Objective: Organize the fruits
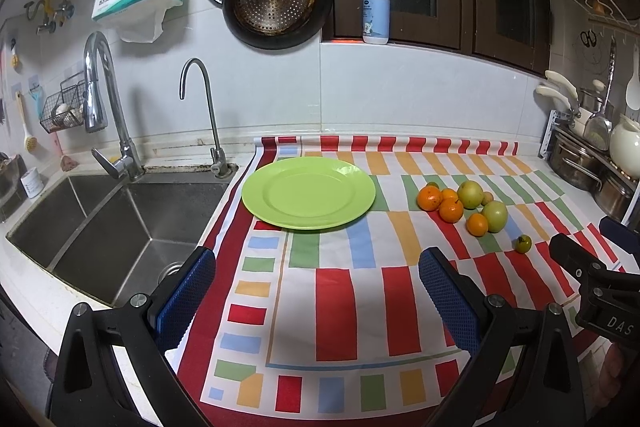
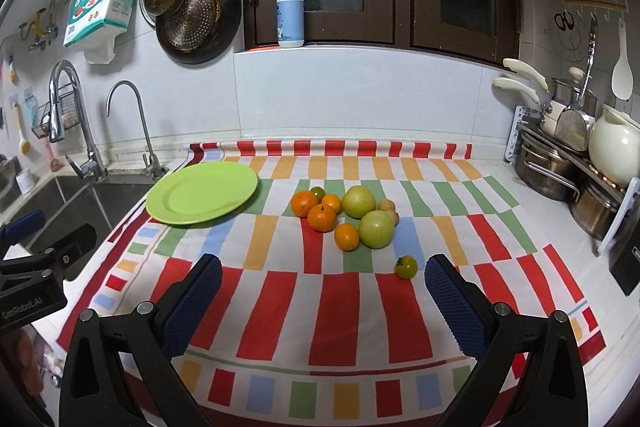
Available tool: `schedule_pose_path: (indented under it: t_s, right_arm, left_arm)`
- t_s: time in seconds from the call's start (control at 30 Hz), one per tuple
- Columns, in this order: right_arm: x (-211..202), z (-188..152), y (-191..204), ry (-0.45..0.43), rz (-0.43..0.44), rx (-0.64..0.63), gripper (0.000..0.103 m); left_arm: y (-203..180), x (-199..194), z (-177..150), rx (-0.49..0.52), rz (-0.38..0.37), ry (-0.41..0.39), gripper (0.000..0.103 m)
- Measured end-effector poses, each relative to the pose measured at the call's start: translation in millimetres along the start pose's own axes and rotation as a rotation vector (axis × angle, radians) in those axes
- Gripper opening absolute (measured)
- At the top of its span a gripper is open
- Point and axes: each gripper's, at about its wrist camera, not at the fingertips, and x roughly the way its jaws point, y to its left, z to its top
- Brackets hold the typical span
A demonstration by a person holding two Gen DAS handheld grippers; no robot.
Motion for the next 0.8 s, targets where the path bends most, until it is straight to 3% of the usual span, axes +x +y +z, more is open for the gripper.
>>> schedule_pose_path:
  t_s: [0.5,0.8]
  right_arm:
    - [2.0,2.1,2.6,0.006,0.001,-0.004,0.102]
    - [16.8,5.0,-5.0,0.026,-0.017,0.022,0.102]
  left_arm:
    - [-2.8,10.0,2.5,0.010,-0.017,0.017,0.103]
    - [-21.9,27.0,10.6,0.093,-0.114,0.012,0.101]
